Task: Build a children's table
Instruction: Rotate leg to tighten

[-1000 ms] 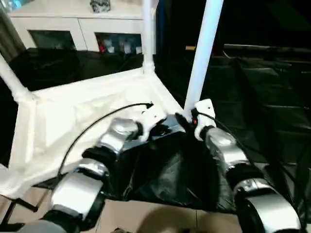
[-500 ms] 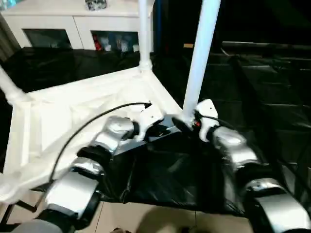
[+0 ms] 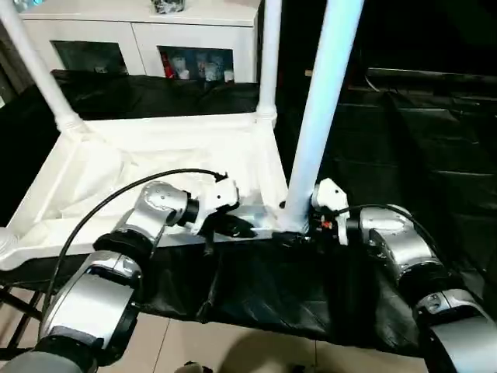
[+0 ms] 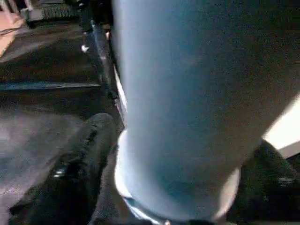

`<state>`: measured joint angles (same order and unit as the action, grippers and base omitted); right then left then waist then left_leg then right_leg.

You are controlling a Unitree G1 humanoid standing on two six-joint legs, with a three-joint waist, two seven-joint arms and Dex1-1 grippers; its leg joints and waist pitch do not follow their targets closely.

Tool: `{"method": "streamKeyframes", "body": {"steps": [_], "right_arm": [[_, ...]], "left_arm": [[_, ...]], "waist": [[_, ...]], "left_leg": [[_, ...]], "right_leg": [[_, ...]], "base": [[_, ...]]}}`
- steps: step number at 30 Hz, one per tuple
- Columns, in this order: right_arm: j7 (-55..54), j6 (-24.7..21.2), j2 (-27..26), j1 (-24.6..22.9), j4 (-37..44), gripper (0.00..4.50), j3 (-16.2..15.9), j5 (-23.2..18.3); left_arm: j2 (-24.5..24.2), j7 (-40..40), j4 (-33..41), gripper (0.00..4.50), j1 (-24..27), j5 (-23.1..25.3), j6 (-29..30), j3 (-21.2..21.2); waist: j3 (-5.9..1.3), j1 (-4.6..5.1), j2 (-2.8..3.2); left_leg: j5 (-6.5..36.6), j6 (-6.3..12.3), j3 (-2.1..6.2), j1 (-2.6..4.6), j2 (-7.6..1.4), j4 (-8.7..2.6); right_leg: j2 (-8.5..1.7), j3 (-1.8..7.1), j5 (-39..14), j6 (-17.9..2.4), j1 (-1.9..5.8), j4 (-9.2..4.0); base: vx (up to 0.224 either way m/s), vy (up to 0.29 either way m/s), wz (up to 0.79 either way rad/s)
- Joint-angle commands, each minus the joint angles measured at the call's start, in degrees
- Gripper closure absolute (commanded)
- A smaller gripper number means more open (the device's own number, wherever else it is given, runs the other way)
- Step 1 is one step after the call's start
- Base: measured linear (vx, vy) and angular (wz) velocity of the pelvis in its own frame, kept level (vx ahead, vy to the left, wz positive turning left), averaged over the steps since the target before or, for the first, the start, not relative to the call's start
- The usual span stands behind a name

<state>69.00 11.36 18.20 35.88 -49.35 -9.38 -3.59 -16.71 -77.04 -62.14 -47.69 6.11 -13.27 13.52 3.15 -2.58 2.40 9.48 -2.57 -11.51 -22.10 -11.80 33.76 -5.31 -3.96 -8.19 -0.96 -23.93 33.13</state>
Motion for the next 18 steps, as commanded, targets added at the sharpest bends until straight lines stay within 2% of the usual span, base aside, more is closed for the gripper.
{"method": "streamKeyframes", "body": {"steps": [1,5,6,10,11,13,14,15,16,17,18], "right_arm": [[1.58,-0.81,-0.04,-0.83,1.47,1.19,-0.55,-0.19],[2.52,-1.7,-0.6,-1.37,2.32,1.38,-0.51,-1.06],[2.67,-2.0,-0.72,-1.49,2.46,1.64,-0.48,-1.43],[1.81,-2.43,-1.13,-1.97,2.89,1.76,-0.37,-1.69],[-1.65,-3.45,-2.21,-2.19,2.53,1.78,0.48,-1.47],[-7.9,-4.17,-4.03,-2.18,1.35,1.8,1.91,-0.98],[-7.9,-4.17,-4.03,-2.18,1.35,1.8,1.91,-0.98],[-16.02,-4.78,-5.88,-1.93,-0.25,1.81,2.57,0.82],[-19.28,-4.78,-6.58,-1.87,-0.78,1.81,2.72,1.6],[-24.15,-4.89,-7.84,-1.47,-1.99,1.81,3.24,2.25],[-27.09,-4.94,-8.64,-1.21,-2.75,1.81,3.61,2.55]], "left_arm": [[-0.51,-2.04,0.77,4.5,-0.64,-0.58,-0.86,0.51],[-0.82,-4.0,1.04,4.5,-0.43,-0.82,-0.64,0.2],[-0.86,-4.18,1.06,4.5,-0.4,-0.87,-0.66,0.18],[-0.81,-3.07,1.1,4.5,-0.36,-0.61,-0.59,0.17],[0.09,1.0,0.66,4.5,-0.67,-0.19,0.65,-0.29],[1.19,5.92,0.03,4.5,-0.95,0.67,1.57,-0.46],[1.19,5.92,0.03,4.5,-0.95,0.67,1.57,-0.46],[2.72,12.11,-0.49,4.5,-1.26,1.94,3.07,-0.38],[3.52,14.4,-0.64,4.5,-1.38,2.12,3.87,-0.6],[4.73,17.79,-0.77,4.5,-1.49,2.5,4.81,-0.73],[5.49,19.77,-0.82,4.5,-1.54,2.69,5.36,-0.83]], "waist": [[-4.22,-0.13,-0.48],[-4.28,-0.28,-0.31],[-4.28,-0.34,-0.34],[-4.25,-0.57,-0.33],[-4.16,-0.53,0.12],[-3.98,-0.34,-0.12],[-3.97,-0.29,-0.14],[-3.98,-0.25,0.0],[-3.81,0.07,0.15],[-3.69,0.52,-0.15],[-3.73,0.65,-0.18]], "left_leg": [[17.35,3.81,0.58,1.27,-1.6,-4.0],[16.41,4.08,0.58,1.3,-1.61,-3.98],[16.45,4.04,0.56,1.31,-1.62,-3.97],[16.77,3.63,0.58,1.4,-1.66,-4.04],[17.37,3.22,0.6,1.42,-1.68,-4.1],[18.74,2.12,0.69,1.53,-1.65,-4.34],[19.33,1.78,0.69,1.62,-1.59,-4.34],[19.99,1.38,0.8,1.61,-1.49,-4.37],[20.61,0.36,0.85,1.79,-1.52,-4.43],[22.5,-0.05,1.0,1.96,-1.26,-4.49],[22.66,-0.23,1.03,1.98,-1.22,-4.4]], "right_leg": [[-2.74,1.84,-15.4,-14.81,3.1,-3.43],[-2.69,1.8,-13.82,-15.3,3.1,-3.23],[-2.7,1.81,-13.7,-15.43,3.1,-3.24],[-2.73,1.82,-14.24,-15.19,3.08,-3.3],[-2.74,1.84,-14.8,-15.1,2.97,-3.29],[-2.68,1.76,-17.19,-14.38,2.89,-3.59],[-2.66,1.73,-18.29,-14.03,2.86,-3.66],[-2.76,1.68,-20.21,-13.29,2.94,-3.88],[-2.76,1.82,-21.12,-12.93,2.43,-3.98],[-2.74,1.61,-24.18,-11.9,2.56,-4.48],[-2.81,1.65,-25.05,-11.5,2.49,-4.52]], "base": [[0.0,0.0,0.0],[0.0,0.0,0.0],[0.0,0.0,0.0],[0.0,0.0,0.0],[0.0,0.0,0.0],[0.0,0.0,0.0],[0.0,0.0,0.0],[0.0,0.0,0.0],[0.0,0.0,0.0],[0.0,0.0,0.0],[0.0,0.0,0.0]]}}
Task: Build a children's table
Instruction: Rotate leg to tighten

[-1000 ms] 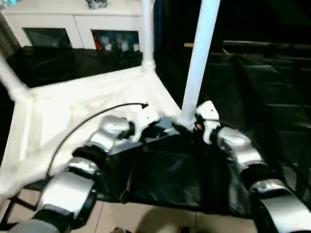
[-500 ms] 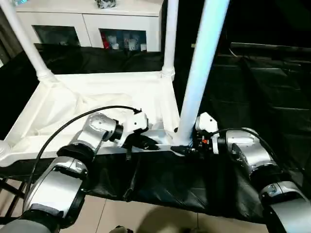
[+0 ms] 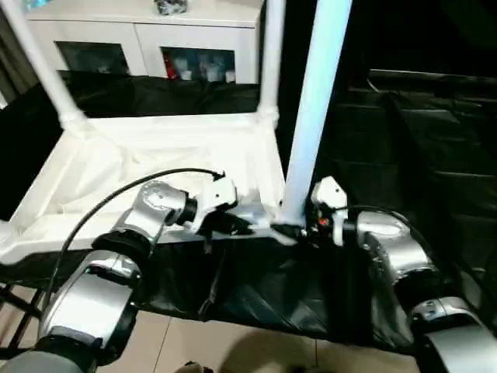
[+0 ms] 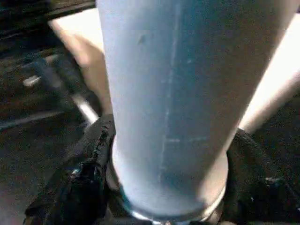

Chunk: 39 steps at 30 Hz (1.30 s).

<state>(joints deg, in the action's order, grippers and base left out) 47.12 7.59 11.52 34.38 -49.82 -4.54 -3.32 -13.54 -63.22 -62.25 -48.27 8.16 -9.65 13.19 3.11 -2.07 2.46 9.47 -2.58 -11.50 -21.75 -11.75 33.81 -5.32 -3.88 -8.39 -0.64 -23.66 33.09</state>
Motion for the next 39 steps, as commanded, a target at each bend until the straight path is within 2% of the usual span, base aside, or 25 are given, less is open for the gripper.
{"method": "streamKeyframes", "body": {"steps": [1,2,3,4,5,6,7,10,12,14,19,20,22,23,26,28,30,31,32,34,37,38,39], "right_arm": [[-7.58,-1.42,-2.79,0.59,-2.9,1.81,-0.81,2.25],[-12.12,-1.97,-4.39,1.14,-4.01,1.81,0.0,2.15],[-15.69,-2.59,-5.55,1.66,-4.75,1.82,0.28,2.46],[-19.57,-3.02,-6.9,2.33,-5.64,1.82,0.35,3.0],[-21.83,-3.26,-7.69,2.74,-6.15,1.82,0.32,3.41],[-25.57,-3.95,-9.51,4.03,-7.66,1.82,1.32,2.89],[-26.56,-3.94,-10.01,4.43,-8.09,1.82,1.57,2.8],[-28.63,-2.53,-10.96,5.22,-8.74,1.82,1.87,3.12],[-29.35,-0.93,-11.35,5.6,-8.89,1.26,2.48,3.0],[-28.88,0.38,-11.29,5.75,-8.57,1.09,3.43,2.27],[-22.92,2.26,-8.22,5.19,-7.46,0.66,3.43,1.54],[-19.09,2.91,-6.31,4.79,-6.97,0.66,2.92,1.45],[-13.62,3.82,-3.12,4.13,-6.15,0.39,1.65,1.88],[-10.77,5.81,-0.52,3.79,-5.92,0.32,0.05,3.52],[-8.67,7.24,0.91,3.72,-5.92,0.07,-0.66,4.37],[-1.83,6.91,2.22,2.93,-4.21,0.07,-0.75,2.52],[7.9,5.66,4.03,1.7,-1.3,0.07,-1.24,0.04],[7.9,5.66,4.03,1.7,-1.3,0.07,-1.24,0.04],[12.85,4.44,5.26,1.25,0.28,0.07,-1.71,-1.06],[16.78,3.46,6.34,1.08,1.04,0.07,-2.36,-1.69],[20.49,3.01,7.56,1.34,0.55,0.32,-3.49,-1.93],[21.29,3.29,7.87,1.54,0.02,0.43,-3.89,-1.69],[21.77,3.2,7.84,1.59,-0.03,0.5,-3.75,-1.7]], "left_arm": [[3.09,7.03,-0.6,4.5,-0.84,0.77,2.3,-0.42],[4.57,9.01,-0.36,4.5,-0.59,1.0,3.41,-0.27],[5.88,11.45,-0.19,4.5,-0.46,1.2,4.08,-0.29],[7.34,13.27,0.01,4.5,-0.33,1.23,4.9,-0.27],[8.2,14.35,0.11,4.5,-0.27,1.24,5.36,-0.26],[9.78,16.36,0.14,4.5,-0.32,1.06,5.6,-0.37],[10.25,16.59,0.12,4.5,-0.34,0.86,5.66,-0.44],[10.85,17.59,0.0,4.5,-0.51,1.17,4.61,-0.14],[10.76,18.03,-0.04,4.5,-0.58,1.71,4.01,0.24],[10.36,17.97,0.04,4.5,-0.52,2.06,2.92,0.46],[8.06,13.76,1.1,4.5,0.3,1.89,1.36,0.66],[6.84,11.71,1.31,4.5,0.59,1.99,0.74,0.93],[4.85,8.38,1.36,4.5,0.86,2.27,-1.43,1.6],[3.47,4.99,1.31,4.5,0.92,1.84,-2.57,1.71],[2.65,2.42,1.27,4.5,0.91,1.15,-3.46,1.45],[1.77,-1.44,1.69,4.5,0.98,-0.14,-3.77,1.0],[0.41,-5.51,1.84,4.5,0.89,-0.75,-4.49,0.99],[0.41,-5.51,1.84,4.5,0.89,-0.75,-4.49,0.99],[-0.34,-7.71,1.95,4.5,0.73,-1.13,-4.68,0.89],[-1.0,-9.39,1.92,4.5,0.6,-1.26,-5.11,0.95],[-1.9,-11.71,1.61,4.5,0.37,-1.74,-5.7,1.2],[-2.32,-12.58,1.58,4.5,0.29,-1.85,-5.91,1.32],[-2.51,-13.22,1.63,4.5,0.29,-2.05,-5.87,1.32]], "waist": [[-3.61,0.31,-0.14],[-3.25,0.95,-0.1],[-3.19,1.16,-0.16],[-3.05,1.5,0.09],[-3.05,1.75,0.01],[-3.03,1.88,0.17],[-3.1,2.32,0.01],[-3.29,2.63,0.12],[-3.51,2.68,0.11],[-3.49,2.59,-0.22],[-3.89,2.23,-0.17],[-3.95,2.1,0.09],[-4.11,1.79,-0.09],[-4.26,1.4,-0.09],[-4.36,0.95,0.01],[-4.42,0.48,-0.12],[-4.63,-0.13,-0.17],[-4.53,-0.16,-0.14],[-4.73,-0.37,-0.12],[-4.43,-0.48,-0.02],[-4.15,-0.54,0.11],[-4.08,-0.48,0.03],[-4.0,-0.46,0.02]], "left_leg": [[23.15,-0.39,1.06,1.77,-1.3,-4.49],[25.63,-0.62,1.28,1.94,-1.11,-4.53],[26.61,-0.6,1.35,2.03,-0.98,-4.53],[27.9,-0.99,1.52,2.19,-0.97,-4.61],[29.33,-1.1,1.64,2.61,-0.81,-4.5],[30.09,-1.0,1.65,2.85,-0.73,-4.43],[30.63,-0.87,1.73,2.9,-0.6,-4.31],[29.58,0.26,1.79,2.36,-0.68,-4.62],[28.64,0.65,1.75,2.02,-0.75,-4.84],[28.55,1.0,1.57,2.09,-0.83,-4.8],[24.3,2.21,1.27,1.4,-1.03,-4.79],[23.47,2.53,1.11,1.46,-1.04,-4.67],[21.3,3.54,0.84,1.19,-1.06,-4.51],[19.4,4.2,0.72,1.14,-1.18,-4.35],[16.47,5.17,0.34,1.15,-1.19,-3.99],[15.17,5.99,0.3,0.84,-1.15,-3.83],[13.81,6.78,0.38,0.91,-1.31,-3.69],[13.61,7.08,0.37,0.83,-1.37,-3.72],[12.42,7.38,0.45,0.72,-1.44,-3.55],[13.53,7.15,0.45,0.7,-1.55,-3.65],[16.82,5.63,0.54,0.92,-1.62,-3.94],[18.68,4.25,0.55,1.13,-1.61,-4.06],[19.06,3.91,0.58,1.1,-1.63,-4.15]], "right_leg": [[-2.85,1.63,-25.54,-11.68,1.96,-4.64],[-2.72,1.37,-29.19,-10.54,1.77,-5.08],[-2.66,1.19,-30.78,-9.94,1.75,-5.32],[-2.67,1.06,-32.87,-8.75,1.65,-5.68],[-2.63,0.84,-34.6,-7.9,1.37,-6.07],[-2.6,0.76,-35.21,-7.64,1.2,-6.28],[-2.58,0.64,-35.64,-7.32,1.17,-6.45],[-2.6,0.65,-33.59,-7.21,1.59,-6.5],[-2.62,0.8,-30.78,-7.98,1.86,-6.21],[-2.64,1.0,-29.47,-8.91,1.66,-6.15],[-2.75,1.49,-22.3,-11.44,2.3,-5.15],[-2.74,1.57,-20.45,-12.32,2.35,-4.98],[-2.68,1.55,-16.88,-13.59,2.77,-4.58],[-2.71,1.49,-14.96,-14.1,3.0,-4.32],[-2.62,1.57,-10.93,-15.76,2.97,-3.82],[-2.64,1.56,-10.18,-16.23,3.45,-3.48],[-2.66,1.61,-8.54,-16.39,3.51,-3.11],[-2.57,1.64,-7.95,-16.62,3.46,-3.06],[-2.53,1.62,-6.02,-17.27,3.44,-2.67],[-2.5,1.54,-7.55,-17.35,3.17,-2.86],[-2.59,1.55,-12.68,-16.37,3.01,-3.34],[-2.58,1.61,-15.57,-15.72,2.84,-3.63],[-2.59,1.63,-16.3,-15.48,2.82,-3.67]], "base": [[0.0,0.0,0.0],[0.0,0.0,0.0],[0.0,0.0,0.0],[0.0,0.0,0.0],[0.0,0.0,0.0],[0.0,0.0,0.0],[0.0,0.0,0.0],[0.0,0.0,0.0],[0.0,0.0,0.0],[0.0,0.0,0.0],[0.0,0.0,0.0],[0.0,0.0,0.0],[0.0,0.0,0.0],[0.0,0.0,0.0],[0.0,0.0,0.0],[0.0,0.0,0.0],[0.0,0.0,0.0],[0.0,0.0,0.0],[0.0,0.0,0.0],[0.0,0.0,0.0],[0.0,0.0,0.0],[0.0,0.0,0.0],[0.0,0.0,0.0]]}}
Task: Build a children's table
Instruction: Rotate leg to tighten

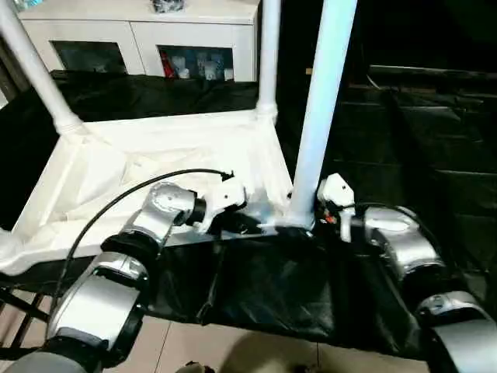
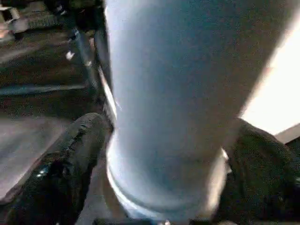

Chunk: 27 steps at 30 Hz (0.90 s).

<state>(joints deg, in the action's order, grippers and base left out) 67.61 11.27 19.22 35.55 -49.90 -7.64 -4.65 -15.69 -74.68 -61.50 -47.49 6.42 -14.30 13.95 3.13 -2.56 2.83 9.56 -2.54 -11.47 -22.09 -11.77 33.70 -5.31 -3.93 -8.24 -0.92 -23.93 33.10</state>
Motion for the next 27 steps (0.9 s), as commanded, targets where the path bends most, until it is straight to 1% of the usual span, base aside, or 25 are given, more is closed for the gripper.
{"method": "streamKeyframes", "body": {"steps": [1,2,4,5,8,9,10,11,13,14,16,17,18,19,20,22,23,24,25,26,27], "right_arm": [[1.71,-0.57,0.09,0.45,0.07,0.59,-0.5,-0.41],[2.19,-0.76,0.1,0.38,0.34,0.59,-0.38,-0.53],[2.84,-1.06,0.09,0.34,0.64,0.85,-0.33,-0.7],[3.74,-1.51,0.12,0.23,0.98,0.93,-0.32,-0.83],[4.76,-2.13,0.22,-0.02,1.68,1.15,-0.42,-1.22],[5.06,-2.29,0.27,-0.19,1.99,1.15,-0.57,-1.39],[5.06,-2.29,0.27,-0.19,1.99,1.33,-0.57,-1.39],[5.53,-2.5,0.25,-0.6,2.56,1.41,-0.83,-1.63],[5.77,-2.45,-0.14,-1.45,3.28,1.59,-1.1,-1.61],[5.59,-2.45,-0.38,-1.79,3.5,1.69,-1.1,-1.61],[5.07,-2.73,-0.89,-2.34,3.85,1.73,-0.87,-1.77],[3.88,-3.13,-1.5,-2.78,4.18,1.75,-0.42,-2.03],[2.3,-3.37,-2.15,-3.24,4.56,1.75,0.07,-2.2],[0.17,-3.63,-2.9,-3.62,4.66,1.76,0.58,-2.17],[-2.86,-3.73,-3.69,-3.77,4.22,1.76,1.15,-1.74],[-7.45,-2.63,-4.95,-3.89,3.34,1.76,2.19,-1.27],[-10.05,-1.99,-5.72,-3.94,2.86,1.77,2.83,-1.13],[-18.85,-1.91,-8.06,-3.66,1.08,1.77,4.66,-0.57],[-18.85,-1.91,-8.06,-3.66,1.08,1.77,4.66,-0.57],[-24.26,-1.7,-9.66,-3.45,0.12,1.77,5.37,-0.11],[-31.37,-2.29,-11.47,-2.7,-1.52,1.77,5.95,0.93]], "left_arm": [[-0.56,-2.28,0.94,4.5,-0.47,-0.45,-1.23,0.55],[-0.67,-2.59,0.94,4.5,-0.46,-0.5,-1.33,0.52],[-0.84,-3.15,0.91,4.5,-0.44,-0.56,-1.31,0.49],[-1.0,-3.54,0.93,4.5,-0.37,-0.62,-1.36,0.47],[-1.22,-4.37,0.92,4.5,-0.21,-0.8,-1.28,0.37],[-1.29,-4.57,0.92,4.5,-0.12,-0.79,-1.35,0.36],[-1.29,-4.57,0.92,4.5,-0.12,-0.79,-1.35,0.36],[-1.31,-5.04,0.94,4.5,0.06,-0.92,-1.25,0.3],[-1.18,-4.86,0.97,4.5,0.36,-0.86,-1.36,0.33],[-0.99,-4.41,0.96,4.5,0.46,-0.84,-1.32,0.25],[-0.5,-3.09,0.89,4.5,0.54,-0.82,-0.95,-0.05],[0.12,-0.84,0.75,4.5,0.42,-0.5,-0.51,-0.23],[0.7,1.87,0.58,4.5,0.26,0.17,-0.31,-0.17],[1.34,4.69,0.41,4.5,0.09,0.88,-0.17,-0.07],[1.98,7.31,0.25,4.5,-0.11,1.56,0.56,0.05],[3.0,10.23,0.17,4.5,-0.32,2.12,1.58,0.1],[3.68,11.69,0.14,4.5,-0.43,2.21,2.19,0.0],[5.94,15.68,0.06,4.5,-0.79,2.11,3.81,-0.36],[5.94,15.68,0.06,4.5,-0.79,2.11,3.81,-0.36],[7.66,18.41,0.15,4.5,-0.92,2.34,4.82,-0.34],[9.67,20.88,0.33,4.5,-0.99,2.48,6.19,-0.28]], "waist": [[-4.0,0.02,-0.37],[-4.0,0.03,-0.37],[-4.05,0.0,-0.42],[-4.13,-0.02,-0.34],[-4.34,-0.06,-0.37],[-4.38,-0.09,-0.33],[-4.4,-0.09,-0.34],[-4.43,-0.15,-0.25],[-4.39,-0.21,-0.37],[-4.37,-0.26,-0.33],[-4.36,-0.29,-0.27],[-4.29,-0.32,-0.34],[-4.22,-0.37,-0.23],[-4.07,-0.4,-0.47],[-3.93,-0.42,-0.5],[-3.82,-0.33,-0.47],[-3.72,-0.19,-0.62],[-3.68,0.05,-0.72],[-3.6,0.41,-0.64],[-3.62,0.58,-0.66],[-3.53,1.01,-0.67]], "left_leg": [[19.54,3.41,0.58,1.5,-1.62,-4.1],[19.63,3.25,0.6,1.5,-1.62,-4.11],[19.37,3.13,0.61,1.48,-1.6,-4.09],[18.57,3.3,0.64,1.37,-1.58,-4.07],[16.93,3.95,0.58,1.28,-1.56,-3.89],[16.6,4.09,0.58,1.28,-1.58,-3.85],[16.3,4.27,0.56,1.28,-1.56,-3.81],[15.72,4.55,0.55,1.22,-1.52,-3.75],[15.52,4.68,0.5,1.21,-1.5,-3.72],[15.59,4.65,0.53,1.25,-1.55,-3.79],[15.97,4.5,0.52,1.29,-1.59,-3.79],[16.7,4.01,0.55,1.34,-1.59,-3.88],[17.12,3.82,0.55,1.43,-1.65,-3.95],[18.13,3.33,0.52,1.61,-1.77,-4.07],[19.46,2.61,0.46,1.88,-1.71,-4.12],[20.09,1.94,0.63,1.79,-1.61,-4.24],[21.03,1.53,0.8,1.81,-1.51,-4.31],[21.53,1.01,0.85,1.95,-1.47,-4.27],[22.31,0.52,0.99,2.05,-1.35,-4.34],[22.71,0.5,1.08,2.07,-1.25,-4.34],[22.68,0.17,1.13,1.84,-1.21,-4.41]], "right_leg": [[-2.63,1.71,-17.5,-14.85,3.01,-3.76],[-2.66,1.73,-17.8,-14.71,3.01,-3.79],[-2.65,1.75,-17.69,-14.55,3.0,-3.78],[-2.61,1.74,-16.46,-14.8,3.13,-3.61],[-2.56,1.73,-13.26,-15.6,3.23,-3.27],[-2.61,1.73,-12.66,-15.77,3.23,-3.21],[-2.58,1.72,-12.1,-15.94,3.24,-3.17],[-2.59,1.67,-11.32,-16.18,3.3,-3.05],[-2.64,1.68,-11.48,-16.07,3.33,-3.14],[-2.61,1.66,-12.01,-15.85,3.31,-3.18],[-2.65,1.68,-12.56,-15.74,3.27,-3.26],[-2.6,1.64,-13.83,-15.51,3.22,-3.35],[-2.6,1.66,-14.41,-15.38,3.1,-3.42],[-2.57,1.72,-15.9,-14.93,2.9,-3.64],[-2.57,1.77,-18.33,-14.34,2.71,-3.91],[-2.73,1.73,-21.06,-13.3,2.77,-4.07],[-2.8,1.6,-24.21,-12.04,2.71,-4.4],[-2.85,1.69,-25.68,-11.45,2.39,-4.52],[-2.84,1.65,-27.01,-10.9,2.24,-4.83],[-2.81,1.54,-27.71,-10.48,2.27,-4.93],[-2.8,1.59,-28.16,-9.98,2.22,-5.01]], "base": [[0.0,0.0,0.0],[0.0,0.0,0.0],[0.0,0.0,0.0],[0.0,0.0,0.0],[0.0,0.0,0.0],[0.0,0.0,0.0],[0.0,0.0,0.0],[0.0,0.0,0.0],[0.0,0.0,0.0],[0.0,0.0,0.0],[0.0,0.0,0.0],[0.0,0.0,0.0],[0.0,0.0,0.0],[0.0,0.0,0.0],[0.0,0.0,0.0],[0.0,0.0,0.0],[0.0,0.0,0.0],[0.0,0.0,0.0],[0.0,0.0,0.0],[0.0,0.0,0.0],[0.0,0.0,0.0]]}}
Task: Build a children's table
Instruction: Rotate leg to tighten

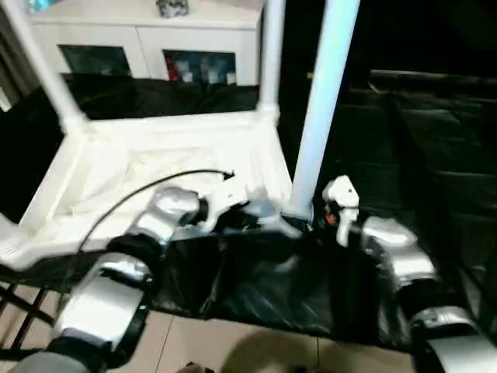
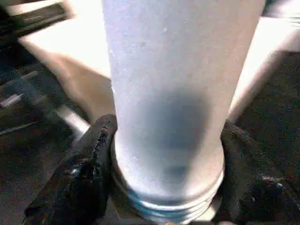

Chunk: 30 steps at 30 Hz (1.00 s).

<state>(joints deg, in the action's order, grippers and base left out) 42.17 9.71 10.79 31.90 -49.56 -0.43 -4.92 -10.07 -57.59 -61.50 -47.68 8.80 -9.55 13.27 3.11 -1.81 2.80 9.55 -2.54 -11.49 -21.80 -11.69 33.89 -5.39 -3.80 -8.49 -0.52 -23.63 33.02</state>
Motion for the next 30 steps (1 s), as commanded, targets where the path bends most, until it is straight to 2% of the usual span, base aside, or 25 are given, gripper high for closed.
{"method": "streamKeyframes", "body": {"steps": [1,2,4,5,7,9,10,11,12,13,15,17,18,20,21,25,27,28,30], "right_arm": [[-6.37,-0.75,-3.18,0.99,-1.96,1.77,-1.22,1.25],[-11.19,-1.35,-5.4,1.8,-3.14,1.77,-0.87,1.67],[-13.06,-2.13,-6.55,2.25,-3.59,1.77,-0.78,1.86],[-16.67,-2.48,-9.09,3.7,-5.15,1.77,-1.17,2.7],[-19.73,-1.51,-10.59,4.87,-6.07,1.77,-2.26,4.55],[-20.85,0.02,-11.14,5.43,-6.35,1.77,-3.32,6.14],[-20.56,0.49,-11.26,5.56,-6.31,1.43,-2.84,5.68],[-20.06,1.09,-11.08,5.62,-6.08,1.43,-2.25,5.11],[-19.38,1.5,-10.82,5.62,-5.89,1.22,-1.61,4.5],[-17.94,1.6,-10.25,5.48,-5.54,1.02,-1.12,3.78],[-14.6,2.07,-8.87,5.01,-4.85,0.98,-0.78,2.78],[-13.93,2.07,-8.58,4.92,-4.71,0.62,-0.72,2.57],[-9.23,1.96,-6.49,4.43,-4.01,0.62,-0.3,1.35],[-7.21,1.75,-5.37,4.29,-3.82,0.55,-0.38,1.24],[-2.19,1.55,-2.94,3.67,-2.92,0.36,-1.41,1.43],[4.53,1.34,-0.36,2.73,-1.03,0.36,-2.51,0.7],[13.5,1.59,2.74,1.58,1.44,0.36,-4.21,-0.36],[14.57,1.73,3.14,1.44,1.69,0.36,-4.51,-0.36],[18.64,2.49,4.71,1.1,2.15,0.36,-5.67,0.05]], "left_arm": [[4.2,3.97,0.34,4.5,-0.79,0.12,1.52,0.41],[6.11,6.47,0.57,4.5,-0.75,0.55,2.64,0.71],[6.84,7.46,0.69,4.5,-0.68,0.91,3.02,0.99],[8.12,9.84,0.61,4.5,-0.69,1.65,3.42,1.44],[8.37,10.27,0.69,4.5,-0.66,2.19,3.04,2.0],[8.24,10.21,0.87,4.5,-0.6,2.51,2.72,2.3],[8.01,9.85,1.03,4.5,-0.5,2.49,2.6,2.31],[7.62,9.62,1.12,4.5,-0.44,2.44,2.4,2.22],[7.18,9.22,1.34,4.5,-0.29,2.35,2.05,2.23],[6.62,7.97,1.69,4.5,0.0,2.03,1.34,2.24],[5.52,6.24,2.26,4.5,0.5,1.69,0.98,2.3],[5.32,5.79,2.33,4.5,0.59,1.59,0.93,2.29],[3.81,2.96,2.78,4.5,1.17,1.24,0.21,2.28],[3.03,1.33,2.97,4.5,1.43,1.11,-0.62,2.34],[1.57,-0.63,2.91,4.5,1.56,1.02,-1.72,2.24],[0.09,-3.56,2.8,4.5,1.56,0.24,-2.57,1.77],[-1.58,-9.14,3.15,4.5,1.61,-1.49,-2.57,1.14],[-1.79,-9.81,3.21,4.5,1.62,-1.7,-2.58,1.06],[-2.6,-12.47,3.45,4.5,1.59,-2.55,-2.46,0.74]], "waist": [[-3.5,0.6,-0.58],[-3.56,0.82,-0.51],[-3.61,1.05,-0.61],[-3.62,1.17,-0.53],[-3.53,1.89,-0.68],[-3.49,2.13,-0.77],[-3.44,2.26,-0.98],[-3.48,2.25,-1.17],[-3.49,2.19,-0.91],[-3.48,2.25,-1.17],[-3.74,2.12,-1.07],[-3.88,2.02,-1.04],[-3.99,1.93,-1.04],[-4.15,1.71,-1.15],[-4.26,1.48,-1.13],[-4.56,0.12,-1.06],[-4.53,-0.52,-1.15],[-4.48,-0.69,-1.15],[-4.3,-0.86,-1.13]], "left_leg": [[23.43,0.16,1.22,1.73,-1.16,-4.58],[23.74,0.42,1.26,1.62,-1.05,-4.54],[23.68,0.92,1.26,1.45,-0.89,-4.48],[23.82,1.03,1.23,1.48,-0.89,-4.45],[25.11,1.0,1.33,1.54,-0.75,-4.39],[25.45,1.3,1.4,1.42,-0.7,-4.4],[25.69,1.54,1.39,1.4,-0.7,-4.42],[25.62,1.71,1.39,1.42,-0.71,-4.4],[25.63,1.85,1.38,1.53,-0.79,-4.37],[25.44,2.03,1.39,1.36,-0.81,-4.42],[24.53,2.48,1.41,1.17,-0.94,-4.43],[22.52,2.86,1.25,0.9,-1.15,-4.47],[21.52,3.23,1.11,0.87,-1.16,-4.43],[19.49,4.4,0.95,0.43,-1.14,-4.22],[17.97,5.07,0.69,0.64,-1.22,-4.06],[12.46,7.1,0.35,0.43,-1.43,-3.59],[11.76,7.43,0.26,0.58,-1.44,-3.53],[11.84,7.53,0.23,0.64,-1.5,-3.54],[13.33,6.78,0.29,0.67,-1.53,-3.69]], "right_leg": [[-2.7,1.33,-28.91,-10.07,1.78,-5.18],[-2.65,1.26,-29.29,-9.6,1.86,-5.3],[-2.63,1.2,-29.16,-9.28,1.92,-5.43],[-2.63,1.23,-29.0,-9.3,1.81,-5.47],[-2.58,1.04,-30.26,-9.12,1.54,-5.59],[-2.66,0.94,-31.5,-8.32,1.63,-5.88],[-2.56,0.9,-31.96,-7.98,1.58,-5.96],[-2.61,0.91,-32.07,-7.91,1.59,-5.95],[-2.68,1.01,-31.88,-8.08,1.45,-5.94],[-2.66,1.0,-31.61,-8.15,1.56,-5.88],[-2.76,1.17,-29.64,-8.71,1.78,-5.58],[-2.68,1.43,-25.01,-10.36,1.89,-5.04],[-2.62,1.48,-22.27,-11.53,2.06,-4.72],[-2.6,1.55,-18.2,-12.91,2.57,-4.15],[-2.61,1.57,-15.86,-13.89,2.5,-3.98],[-2.57,1.53,-9.56,-15.6,3.02,-2.93],[-2.58,1.5,-9.34,-15.8,3.01,-2.9],[-2.56,1.54,-9.39,-15.78,2.95,-2.94],[-2.57,1.48,-11.8,-15.71,2.89,-3.11]], "base": [[0.0,0.0,0.0],[0.0,0.0,0.0],[0.0,0.0,0.0],[0.0,0.0,0.0],[0.0,0.0,0.0],[0.0,0.0,0.0],[0.0,0.0,0.0],[0.0,0.0,0.0],[0.0,0.0,0.0],[0.0,0.0,0.0],[0.0,0.0,0.0],[0.0,0.0,0.0],[0.0,0.0,0.0],[0.0,0.0,0.0],[0.0,0.0,0.0],[0.0,0.0,0.0],[0.0,0.0,0.0],[0.0,0.0,0.0],[0.0,0.0,0.0]]}}
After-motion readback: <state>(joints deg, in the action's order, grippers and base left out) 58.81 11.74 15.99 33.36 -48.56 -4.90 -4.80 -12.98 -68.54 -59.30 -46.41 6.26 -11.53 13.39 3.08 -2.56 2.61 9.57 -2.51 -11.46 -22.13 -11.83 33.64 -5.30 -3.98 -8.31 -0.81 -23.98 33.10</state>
